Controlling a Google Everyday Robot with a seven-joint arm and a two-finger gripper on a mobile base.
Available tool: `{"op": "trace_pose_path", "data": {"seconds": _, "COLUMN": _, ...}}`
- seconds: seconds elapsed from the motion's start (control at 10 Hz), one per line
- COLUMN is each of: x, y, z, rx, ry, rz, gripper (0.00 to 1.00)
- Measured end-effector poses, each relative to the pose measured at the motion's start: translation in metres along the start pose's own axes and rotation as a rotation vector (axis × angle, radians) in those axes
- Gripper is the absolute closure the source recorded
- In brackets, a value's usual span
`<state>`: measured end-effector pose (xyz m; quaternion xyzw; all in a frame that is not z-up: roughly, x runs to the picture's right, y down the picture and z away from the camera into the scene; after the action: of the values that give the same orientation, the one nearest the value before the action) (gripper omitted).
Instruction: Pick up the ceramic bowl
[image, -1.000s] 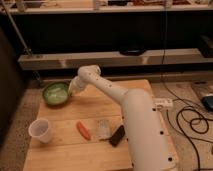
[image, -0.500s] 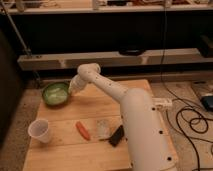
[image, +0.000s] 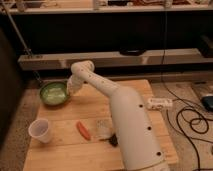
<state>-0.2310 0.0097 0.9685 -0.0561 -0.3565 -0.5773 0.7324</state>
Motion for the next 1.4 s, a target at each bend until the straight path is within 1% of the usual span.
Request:
{"op": "trace_pose_path", "data": {"seconds": 0.1, "x": -0.001, "y": 0.001, "z": 0.000, "rx": 0.000, "ry": -0.005, "rz": -0.003, "gripper": 0.21}}
{"op": "trace_pose_path", "data": {"seconds": 0.2, "x": -0.002, "y": 0.000, "z": 0.000, "rx": 0.002, "ry": -0.007, "rz": -0.007, "gripper": 0.20}}
{"op": "trace_pose_path", "data": {"seconds": 0.8, "x": -0.006, "y": -0.003, "z": -0.005, "rx": 0.010, "ry": -0.017, "rz": -0.032, "gripper": 0.20}}
{"op": "trace_pose_path", "data": {"seconds": 1.2, "x": -0.008, "y": -0.012, "z": 0.001, "rx": 0.077, "ry": -0.046, "rz": -0.042, "gripper": 0.20}}
{"op": "trace_pose_path", "data": {"seconds": 1.4, "x": -0.008, "y": -0.016, "z": 0.003, "rx": 0.092, "ry": -0.052, "rz": -0.044, "gripper": 0.20}}
